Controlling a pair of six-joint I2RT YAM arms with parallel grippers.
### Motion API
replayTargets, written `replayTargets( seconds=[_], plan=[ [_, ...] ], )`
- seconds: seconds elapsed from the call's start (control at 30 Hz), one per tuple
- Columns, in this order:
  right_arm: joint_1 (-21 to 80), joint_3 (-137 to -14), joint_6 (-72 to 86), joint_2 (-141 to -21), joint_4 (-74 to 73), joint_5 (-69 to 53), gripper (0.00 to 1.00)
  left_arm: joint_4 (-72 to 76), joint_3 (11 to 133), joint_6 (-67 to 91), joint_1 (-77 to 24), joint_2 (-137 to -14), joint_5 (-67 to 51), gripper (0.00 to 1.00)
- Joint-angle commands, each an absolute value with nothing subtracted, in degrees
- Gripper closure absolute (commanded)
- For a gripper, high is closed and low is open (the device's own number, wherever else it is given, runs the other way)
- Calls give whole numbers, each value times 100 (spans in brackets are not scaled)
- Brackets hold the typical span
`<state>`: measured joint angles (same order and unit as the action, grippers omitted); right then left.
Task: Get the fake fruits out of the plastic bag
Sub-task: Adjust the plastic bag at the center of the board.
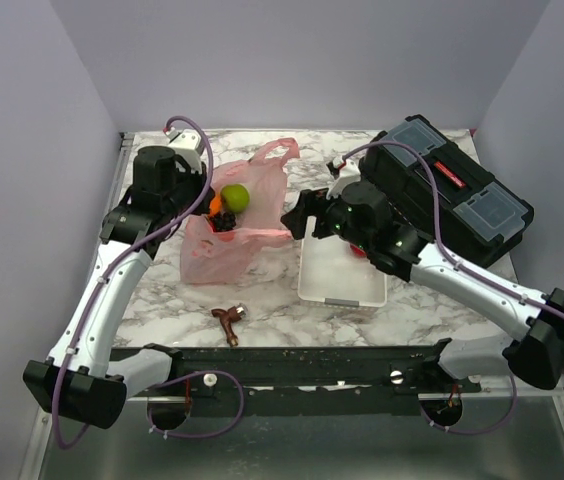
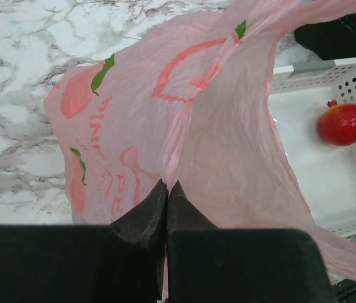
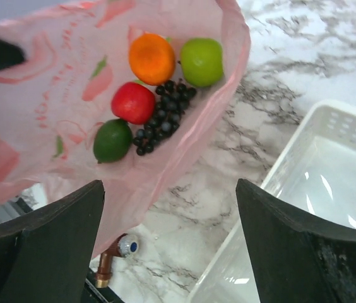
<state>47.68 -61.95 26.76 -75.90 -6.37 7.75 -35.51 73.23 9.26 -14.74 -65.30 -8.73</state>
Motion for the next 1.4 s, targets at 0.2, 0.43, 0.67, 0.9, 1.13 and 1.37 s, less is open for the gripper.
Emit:
replayTargets(
  seconds=[0.2,0.43,0.67,0.9,1.13,1.37],
  plan=[
    [4808,-6337,1396,-6928,-162,-1501,0,-2792,6646,1061,-1495,-6233,-1002,100],
    [4850,-6462,1099,-7398,-66,-2362,0,-2676,6517,1118,-1494,-6219,-1177,100],
    [5198,-6307,1465,-7639,379,-2592,5,-2412,6243,1090,-1494,-5968,-1149,100],
    [5928,-5693,1721,-8035,1130,-1707,11,-2015,5867,1149,-1494,-5714,-1037,100],
    [6611,-5702,1586,-8843,1016,-604,29,-1907,5791,1195,-1516,-5674,-1096,100],
    [6910,-5696,2037,-9729,1737,-643,59,-1757,5700,1110,-1603,-5618,-1417,100]
  ],
)
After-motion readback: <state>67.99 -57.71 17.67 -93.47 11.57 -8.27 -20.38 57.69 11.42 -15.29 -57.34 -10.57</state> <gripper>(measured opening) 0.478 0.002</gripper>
